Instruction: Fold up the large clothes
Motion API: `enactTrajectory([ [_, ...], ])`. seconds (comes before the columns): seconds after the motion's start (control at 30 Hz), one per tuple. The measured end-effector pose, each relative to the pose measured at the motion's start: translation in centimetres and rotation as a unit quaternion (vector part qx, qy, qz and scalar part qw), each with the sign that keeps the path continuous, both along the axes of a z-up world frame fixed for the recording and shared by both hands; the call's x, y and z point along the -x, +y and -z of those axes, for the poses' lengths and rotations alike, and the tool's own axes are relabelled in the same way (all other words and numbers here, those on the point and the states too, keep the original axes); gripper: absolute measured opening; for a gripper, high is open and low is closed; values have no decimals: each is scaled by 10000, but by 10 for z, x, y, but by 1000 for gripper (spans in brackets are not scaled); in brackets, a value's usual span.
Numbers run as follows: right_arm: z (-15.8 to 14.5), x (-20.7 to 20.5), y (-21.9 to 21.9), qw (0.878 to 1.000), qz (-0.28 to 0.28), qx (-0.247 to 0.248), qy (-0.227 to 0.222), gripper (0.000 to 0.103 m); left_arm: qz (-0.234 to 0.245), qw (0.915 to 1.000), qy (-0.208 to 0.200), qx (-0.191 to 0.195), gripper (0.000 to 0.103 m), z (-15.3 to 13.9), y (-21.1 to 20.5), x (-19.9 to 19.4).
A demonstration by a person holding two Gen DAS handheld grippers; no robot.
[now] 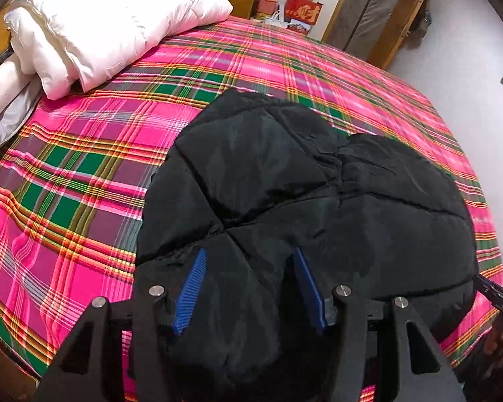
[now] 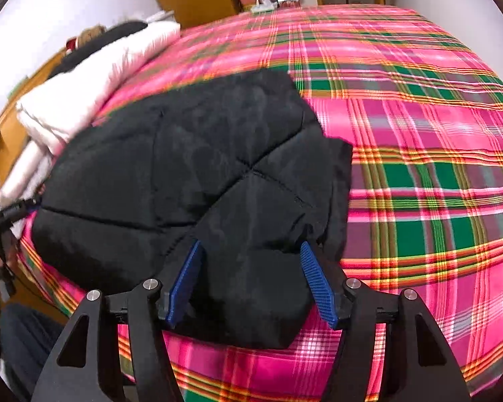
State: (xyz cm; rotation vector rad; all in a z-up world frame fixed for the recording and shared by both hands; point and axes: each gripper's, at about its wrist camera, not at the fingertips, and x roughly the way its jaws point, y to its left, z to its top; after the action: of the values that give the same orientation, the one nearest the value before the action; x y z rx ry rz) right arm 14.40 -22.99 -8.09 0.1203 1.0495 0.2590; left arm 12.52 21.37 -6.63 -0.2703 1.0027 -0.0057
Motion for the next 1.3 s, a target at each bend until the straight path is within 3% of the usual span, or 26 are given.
enactTrajectory([
  [0.23, -26, 12, -5, 9999, 41, 12, -152, 62, -12, 9989, -331, -336, 57, -35, -20, 17],
  [0.47, -63, 55, 6, 9983, -99, 41, -578, 62, -119, 9947, -863, -540, 57, -87, -61, 66],
  [0.7, -86, 100, 14, 9953, -294, 138, -917, 62, -116, 9927, -1052, -572, 59, -111, -102, 118],
  [1.0, -81, 140, 19, 9941, -492, 289, -918, 62, -215, 9933, -929, -647, 59, -104, -132, 167],
  [1.3, -77, 151, 25, 9938, -534, 356, -913, 62, -173, 9948, -795, -619, 59, -90, -139, 180],
])
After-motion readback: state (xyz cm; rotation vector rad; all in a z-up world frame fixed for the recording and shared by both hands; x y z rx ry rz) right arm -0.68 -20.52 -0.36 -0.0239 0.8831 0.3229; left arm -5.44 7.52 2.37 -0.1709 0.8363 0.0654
